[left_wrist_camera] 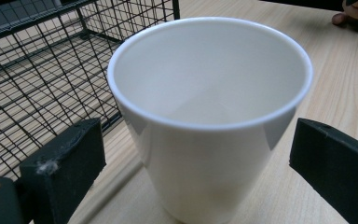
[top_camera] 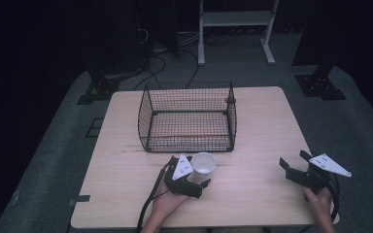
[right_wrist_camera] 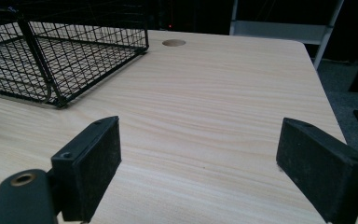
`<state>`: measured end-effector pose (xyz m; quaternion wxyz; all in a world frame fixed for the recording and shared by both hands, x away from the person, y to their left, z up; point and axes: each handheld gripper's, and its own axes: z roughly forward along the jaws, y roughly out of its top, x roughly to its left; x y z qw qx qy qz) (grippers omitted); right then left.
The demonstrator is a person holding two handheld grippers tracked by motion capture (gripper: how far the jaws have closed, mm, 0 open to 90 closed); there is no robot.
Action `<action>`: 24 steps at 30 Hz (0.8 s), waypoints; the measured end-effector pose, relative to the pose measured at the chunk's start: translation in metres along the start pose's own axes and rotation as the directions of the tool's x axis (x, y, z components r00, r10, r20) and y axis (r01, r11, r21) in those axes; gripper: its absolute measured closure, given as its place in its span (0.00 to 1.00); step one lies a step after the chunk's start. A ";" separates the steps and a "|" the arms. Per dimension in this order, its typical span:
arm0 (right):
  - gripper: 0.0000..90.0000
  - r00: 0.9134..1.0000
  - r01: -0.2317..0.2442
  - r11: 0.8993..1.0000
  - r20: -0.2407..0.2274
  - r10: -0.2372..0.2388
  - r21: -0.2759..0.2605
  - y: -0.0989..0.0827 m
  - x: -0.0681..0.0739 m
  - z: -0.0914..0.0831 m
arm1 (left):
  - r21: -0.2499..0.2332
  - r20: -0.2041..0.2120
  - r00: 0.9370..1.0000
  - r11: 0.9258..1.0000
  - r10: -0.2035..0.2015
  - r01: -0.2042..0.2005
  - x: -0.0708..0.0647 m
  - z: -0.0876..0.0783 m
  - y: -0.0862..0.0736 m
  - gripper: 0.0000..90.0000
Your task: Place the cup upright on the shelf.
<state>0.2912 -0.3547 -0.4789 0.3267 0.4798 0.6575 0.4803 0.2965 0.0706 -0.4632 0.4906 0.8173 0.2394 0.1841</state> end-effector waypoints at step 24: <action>0.14 1.000 -0.001 1.000 -0.002 0.001 -0.002 0.000 0.000 0.000 | 0.042 0.027 1.000 0.999 -0.002 0.001 0.006 0.010 0.005 0.16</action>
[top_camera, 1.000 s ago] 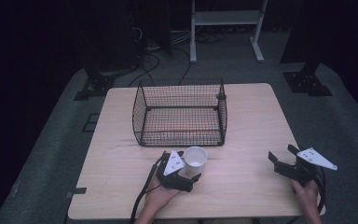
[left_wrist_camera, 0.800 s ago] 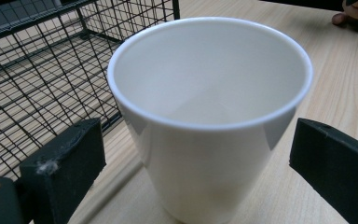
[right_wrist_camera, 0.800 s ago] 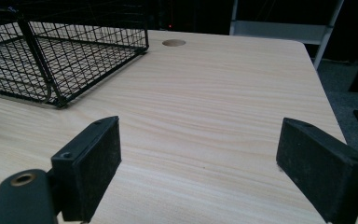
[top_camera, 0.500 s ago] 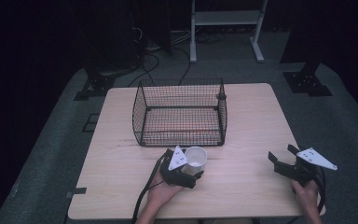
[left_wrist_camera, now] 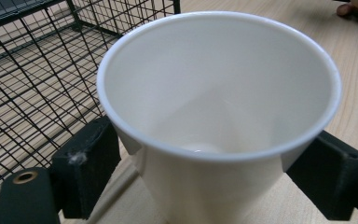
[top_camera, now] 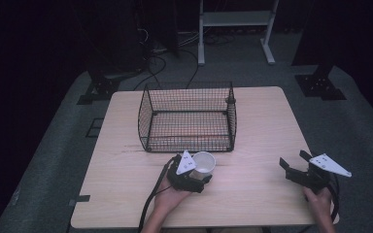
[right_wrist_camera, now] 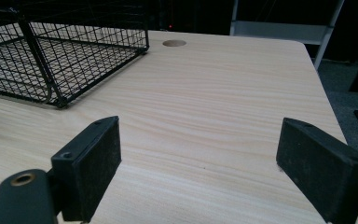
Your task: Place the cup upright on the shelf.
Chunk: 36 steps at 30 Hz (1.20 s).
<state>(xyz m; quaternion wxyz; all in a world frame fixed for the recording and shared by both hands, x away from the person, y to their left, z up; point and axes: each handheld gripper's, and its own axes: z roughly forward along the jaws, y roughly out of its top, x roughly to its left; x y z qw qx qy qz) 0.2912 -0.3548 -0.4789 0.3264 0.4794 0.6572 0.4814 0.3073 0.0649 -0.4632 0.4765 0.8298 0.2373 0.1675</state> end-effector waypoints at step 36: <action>0.14 1.000 -0.009 1.000 0.002 0.009 0.000 0.000 -0.001 0.000 | -0.068 0.061 0.998 0.997 0.031 -0.027 0.014 -0.028 0.033 0.24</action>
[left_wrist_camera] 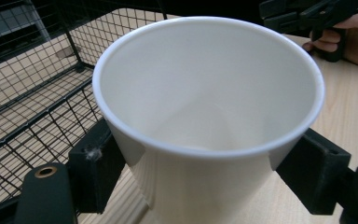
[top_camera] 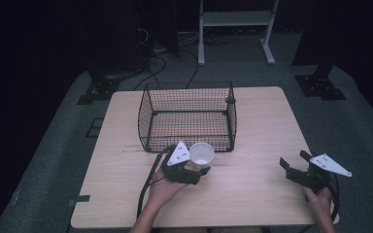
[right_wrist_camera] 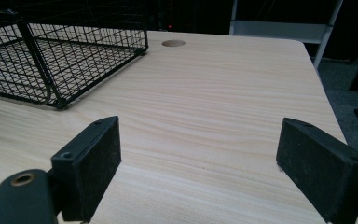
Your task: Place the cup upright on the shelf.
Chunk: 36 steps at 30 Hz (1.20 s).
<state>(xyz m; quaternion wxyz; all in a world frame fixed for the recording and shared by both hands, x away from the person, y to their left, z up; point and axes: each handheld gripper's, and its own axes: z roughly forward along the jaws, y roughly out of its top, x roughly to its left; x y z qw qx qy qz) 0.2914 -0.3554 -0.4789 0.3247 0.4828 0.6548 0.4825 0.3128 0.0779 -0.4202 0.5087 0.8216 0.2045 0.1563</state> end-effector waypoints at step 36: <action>0.14 1.000 -0.003 1.000 0.002 0.003 0.003 0.000 -0.001 0.000 | 0.006 0.075 0.995 0.998 0.061 -0.062 0.023 -0.020 0.057 0.24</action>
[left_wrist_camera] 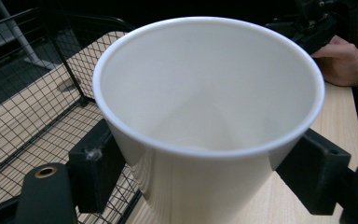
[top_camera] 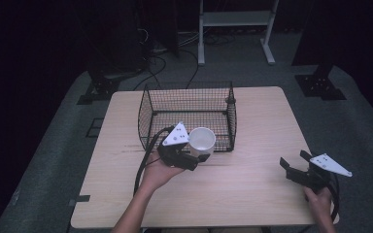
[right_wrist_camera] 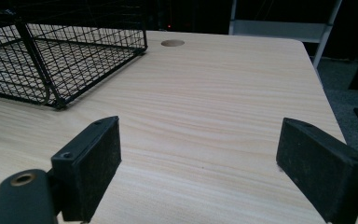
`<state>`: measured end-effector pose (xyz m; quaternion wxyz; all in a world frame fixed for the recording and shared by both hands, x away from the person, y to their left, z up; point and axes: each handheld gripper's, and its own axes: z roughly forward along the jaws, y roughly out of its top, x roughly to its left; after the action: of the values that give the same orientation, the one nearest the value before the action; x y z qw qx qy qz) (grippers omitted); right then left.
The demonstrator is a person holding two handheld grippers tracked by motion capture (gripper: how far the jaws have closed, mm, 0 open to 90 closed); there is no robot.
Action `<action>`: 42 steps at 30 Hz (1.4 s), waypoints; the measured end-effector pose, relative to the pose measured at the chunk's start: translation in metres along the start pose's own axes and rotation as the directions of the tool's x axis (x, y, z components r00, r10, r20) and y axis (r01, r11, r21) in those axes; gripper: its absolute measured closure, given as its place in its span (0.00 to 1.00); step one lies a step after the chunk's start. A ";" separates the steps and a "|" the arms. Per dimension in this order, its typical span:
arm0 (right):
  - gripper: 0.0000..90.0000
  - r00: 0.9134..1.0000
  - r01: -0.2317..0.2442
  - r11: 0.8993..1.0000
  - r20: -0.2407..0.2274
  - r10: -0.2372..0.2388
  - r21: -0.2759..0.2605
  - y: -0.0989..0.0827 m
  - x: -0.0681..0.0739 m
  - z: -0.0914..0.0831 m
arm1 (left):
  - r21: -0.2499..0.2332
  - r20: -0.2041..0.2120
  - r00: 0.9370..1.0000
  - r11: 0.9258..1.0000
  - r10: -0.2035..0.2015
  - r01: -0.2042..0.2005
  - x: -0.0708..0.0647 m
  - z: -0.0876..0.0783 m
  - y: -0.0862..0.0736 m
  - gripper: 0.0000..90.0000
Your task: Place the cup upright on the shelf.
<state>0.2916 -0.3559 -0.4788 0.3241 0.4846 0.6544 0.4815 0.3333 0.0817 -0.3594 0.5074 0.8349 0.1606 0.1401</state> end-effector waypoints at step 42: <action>0.14 1.000 0.000 1.000 0.000 0.000 -0.001 0.000 0.000 0.000 | 0.023 0.014 1.000 1.000 0.016 -0.016 0.057 -0.006 0.048 0.24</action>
<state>0.2918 -0.3561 -0.4788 0.3243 0.4843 0.6544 0.4817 0.3887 0.0894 -0.3096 0.4978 0.8429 0.1521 0.1363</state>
